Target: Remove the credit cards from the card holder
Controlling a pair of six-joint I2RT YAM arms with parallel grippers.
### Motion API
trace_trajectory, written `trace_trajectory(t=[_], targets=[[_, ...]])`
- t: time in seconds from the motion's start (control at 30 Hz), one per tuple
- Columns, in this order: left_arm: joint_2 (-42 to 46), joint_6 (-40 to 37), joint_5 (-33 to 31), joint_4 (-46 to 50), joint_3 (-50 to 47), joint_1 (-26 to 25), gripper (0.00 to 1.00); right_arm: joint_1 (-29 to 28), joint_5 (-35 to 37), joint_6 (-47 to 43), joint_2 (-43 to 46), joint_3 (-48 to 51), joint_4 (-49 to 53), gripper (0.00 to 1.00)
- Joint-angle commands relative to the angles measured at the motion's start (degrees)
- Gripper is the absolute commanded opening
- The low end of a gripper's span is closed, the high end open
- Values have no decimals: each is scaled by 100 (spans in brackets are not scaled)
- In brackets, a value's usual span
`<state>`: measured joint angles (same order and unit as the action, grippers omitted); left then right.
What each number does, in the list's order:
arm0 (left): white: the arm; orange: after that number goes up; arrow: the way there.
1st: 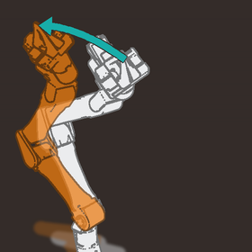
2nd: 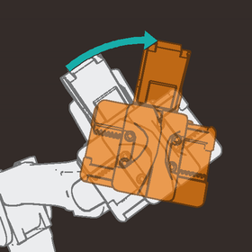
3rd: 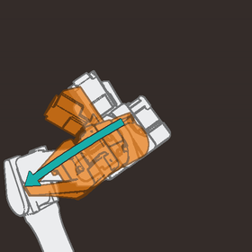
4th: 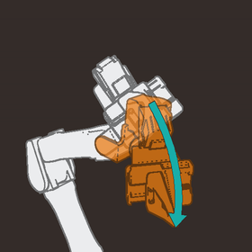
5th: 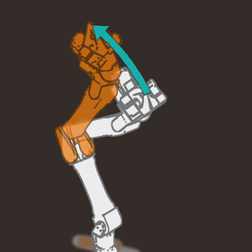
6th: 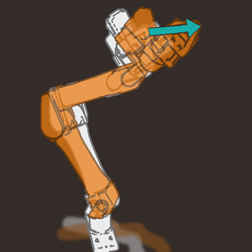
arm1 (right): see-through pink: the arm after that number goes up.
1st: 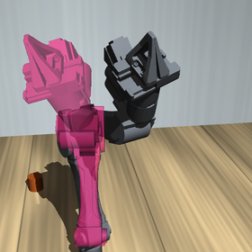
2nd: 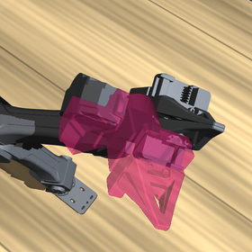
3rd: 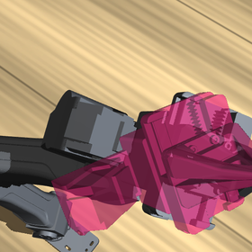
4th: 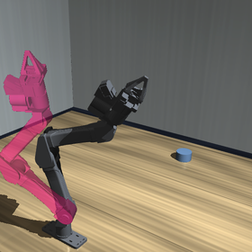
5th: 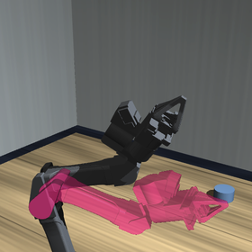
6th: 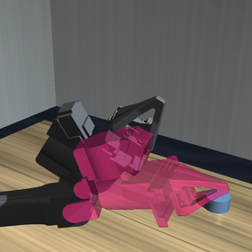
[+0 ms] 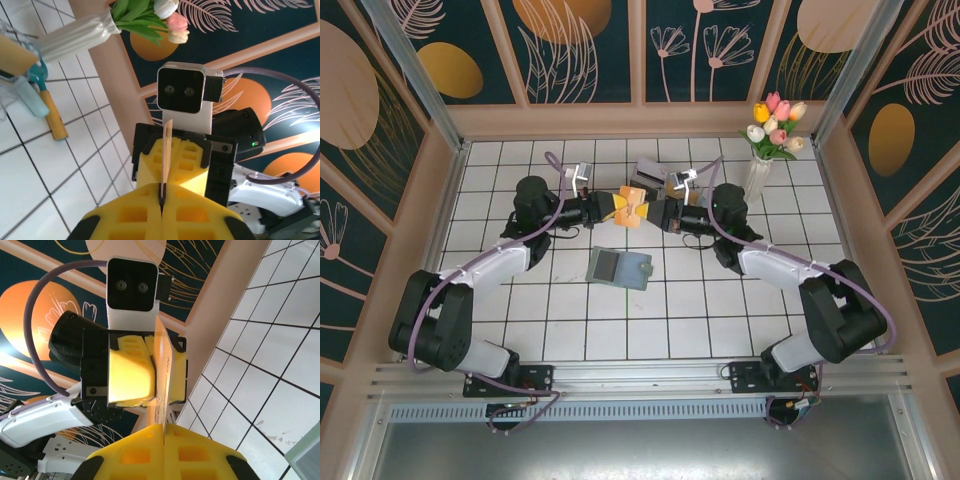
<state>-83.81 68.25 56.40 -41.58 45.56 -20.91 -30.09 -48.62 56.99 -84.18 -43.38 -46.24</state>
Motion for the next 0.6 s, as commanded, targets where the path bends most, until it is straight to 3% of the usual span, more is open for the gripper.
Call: trace_trajectory(t=[0.0,0.13,0.33,0.5,0.57], targets=[[87,169,12,-421,-27,-71,0,-68,719,541,65,243,-504,10],[126,288,-259,-424,-107,-89,0,-173,1184,981,96,399,-1092,19],[117,521,-367,-571,-155,-115,0,-359,1340,1177,42,328,-1310,19],[118,495,-358,-434,-157,-111,0,-397,1371,1236,-2,260,-1377,16],[127,442,-386,-264,-153,-116,0,-400,1390,1183,17,239,-1317,9]])
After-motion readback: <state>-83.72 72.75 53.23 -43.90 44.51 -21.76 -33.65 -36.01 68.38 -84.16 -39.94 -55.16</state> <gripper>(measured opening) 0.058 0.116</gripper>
